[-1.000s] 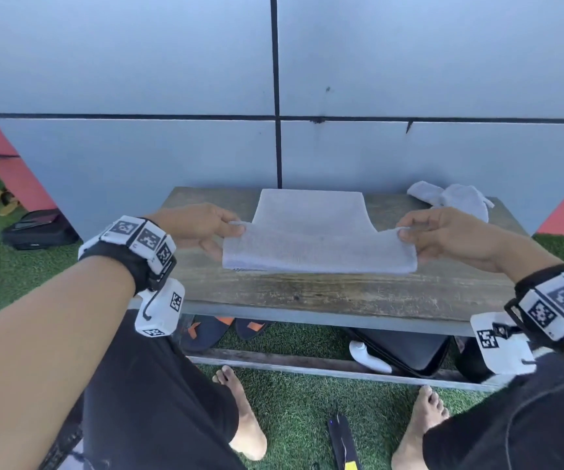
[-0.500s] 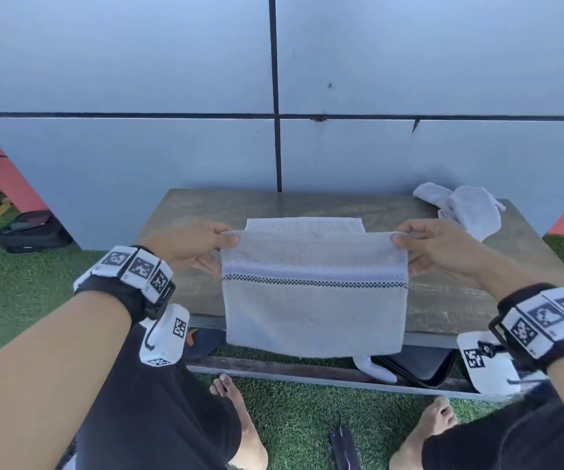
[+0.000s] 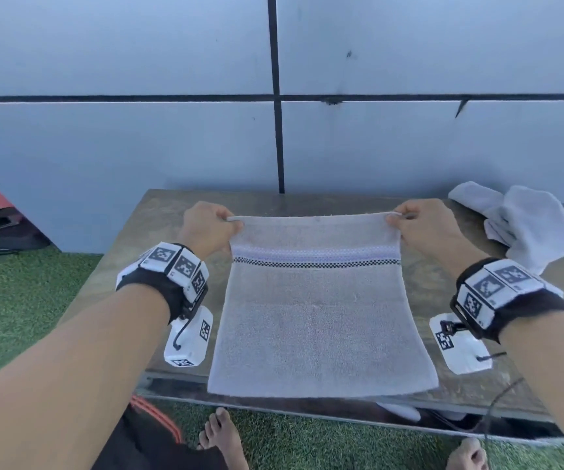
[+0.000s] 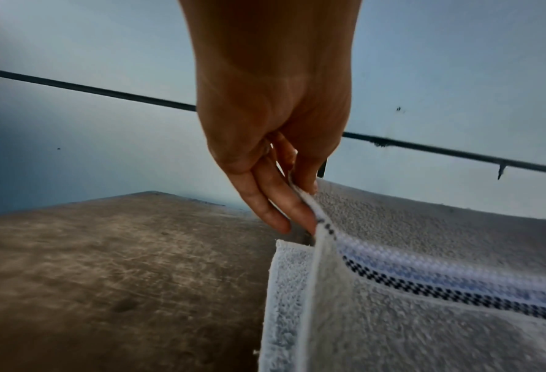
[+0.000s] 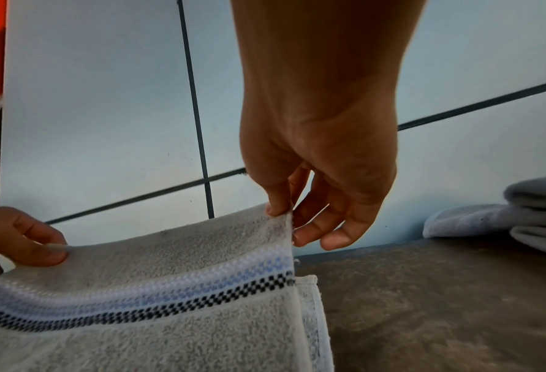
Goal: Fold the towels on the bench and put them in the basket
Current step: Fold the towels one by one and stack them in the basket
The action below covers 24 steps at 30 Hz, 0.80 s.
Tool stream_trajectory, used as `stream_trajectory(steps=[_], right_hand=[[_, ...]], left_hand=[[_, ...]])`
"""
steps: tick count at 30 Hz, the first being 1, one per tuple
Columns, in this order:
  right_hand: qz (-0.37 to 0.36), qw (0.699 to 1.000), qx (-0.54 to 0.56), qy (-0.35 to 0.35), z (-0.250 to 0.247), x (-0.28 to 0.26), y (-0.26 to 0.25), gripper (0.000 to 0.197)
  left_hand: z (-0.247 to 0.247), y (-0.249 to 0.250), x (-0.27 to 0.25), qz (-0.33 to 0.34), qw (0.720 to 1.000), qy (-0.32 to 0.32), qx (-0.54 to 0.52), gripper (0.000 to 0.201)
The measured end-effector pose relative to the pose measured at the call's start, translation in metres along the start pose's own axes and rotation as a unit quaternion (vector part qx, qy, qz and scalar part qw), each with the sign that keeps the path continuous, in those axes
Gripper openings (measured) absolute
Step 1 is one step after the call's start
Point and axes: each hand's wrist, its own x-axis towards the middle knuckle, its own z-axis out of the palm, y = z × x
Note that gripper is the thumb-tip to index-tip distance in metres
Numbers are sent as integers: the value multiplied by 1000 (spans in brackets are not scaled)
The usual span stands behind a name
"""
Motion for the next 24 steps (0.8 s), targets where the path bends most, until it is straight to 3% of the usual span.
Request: stream_trajectory(steps=[5, 8, 11, 14, 17, 20, 24], right_hand=[[10, 999, -50, -10, 27, 32, 11, 10], [0, 994, -103, -38, 41, 40, 22, 3], [-24, 988, -141, -55, 50, 43, 31, 15], [-45, 982, -172, -65, 52, 40, 30, 5], [-57, 978, -186, -75, 53, 38, 29, 18], [-50, 984, -152, -71, 49, 25, 20, 7], [-98, 995, 11, -21, 40, -6, -2, 8]], left_hand=[[24, -8, 33, -10, 997, 52, 57, 14], [37, -16, 43, -8, 995, 29, 97, 12], [48, -26, 46, 7, 994, 5, 109, 18], [52, -30, 49, 19, 994, -3, 103, 19], [50, -27, 47, 26, 993, -15, 116, 20], [52, -16, 36, 25, 990, -19, 140, 30], [61, 24, 3, 150, 984, -35, 85, 24]])
